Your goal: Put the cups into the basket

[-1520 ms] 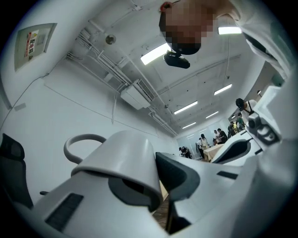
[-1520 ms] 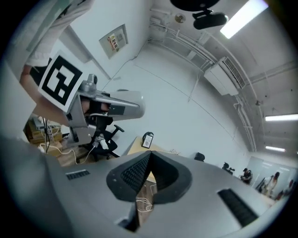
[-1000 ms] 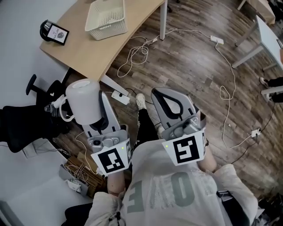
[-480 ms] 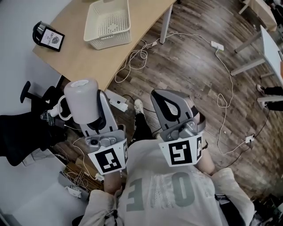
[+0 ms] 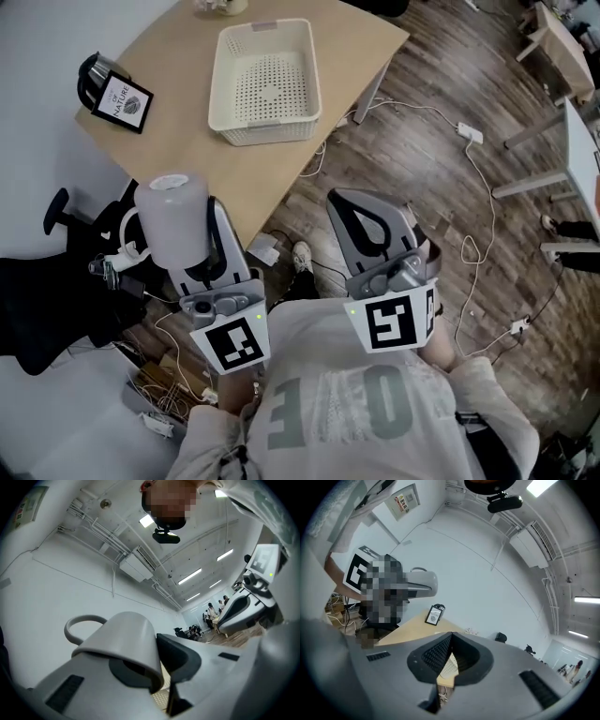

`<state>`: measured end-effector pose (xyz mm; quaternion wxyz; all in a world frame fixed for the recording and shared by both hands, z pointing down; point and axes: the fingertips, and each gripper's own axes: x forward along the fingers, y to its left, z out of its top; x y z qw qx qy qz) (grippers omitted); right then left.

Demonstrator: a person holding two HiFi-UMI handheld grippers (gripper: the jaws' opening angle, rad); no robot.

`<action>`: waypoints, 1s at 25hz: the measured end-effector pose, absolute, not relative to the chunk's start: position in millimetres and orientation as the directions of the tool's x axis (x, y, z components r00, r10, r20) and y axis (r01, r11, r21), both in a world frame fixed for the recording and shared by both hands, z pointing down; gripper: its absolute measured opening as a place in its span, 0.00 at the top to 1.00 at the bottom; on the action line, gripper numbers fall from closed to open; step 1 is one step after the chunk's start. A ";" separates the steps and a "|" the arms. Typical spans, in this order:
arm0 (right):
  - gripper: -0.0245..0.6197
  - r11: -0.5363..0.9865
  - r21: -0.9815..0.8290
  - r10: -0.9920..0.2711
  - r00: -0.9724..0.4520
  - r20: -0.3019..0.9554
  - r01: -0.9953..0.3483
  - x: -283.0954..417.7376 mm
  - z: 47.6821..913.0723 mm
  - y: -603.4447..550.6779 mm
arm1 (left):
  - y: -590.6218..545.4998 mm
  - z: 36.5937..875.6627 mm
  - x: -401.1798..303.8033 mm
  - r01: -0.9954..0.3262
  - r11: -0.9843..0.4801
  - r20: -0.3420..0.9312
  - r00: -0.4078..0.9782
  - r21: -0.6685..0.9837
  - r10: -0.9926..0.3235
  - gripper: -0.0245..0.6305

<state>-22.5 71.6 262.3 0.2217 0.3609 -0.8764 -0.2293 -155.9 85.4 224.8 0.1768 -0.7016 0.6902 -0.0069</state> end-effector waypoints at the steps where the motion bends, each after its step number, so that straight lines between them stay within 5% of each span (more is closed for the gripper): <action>1: 0.96 0.635 0.566 -0.733 -0.643 0.225 -0.526 -31.8 262.2 58.7 | 75.0 225.6 -165.3 -0.967 0.018 -0.234 0.043 -0.253 -0.971 0.88; 13: 0.96 0.627 0.590 -0.749 -0.601 0.279 -0.509 -75.5 270.7 -55.5 | -27.2 233.6 -221.2 -0.980 0.014 -0.202 0.026 -0.197 -0.979 0.88; 25: 0.96 0.689 0.601 -0.647 -0.717 0.259 -0.405 -102.4 267.5 -176.6 | -127.1 236.1 -217.8 -0.974 0.103 -0.159 -0.071 -0.201 -0.985 0.88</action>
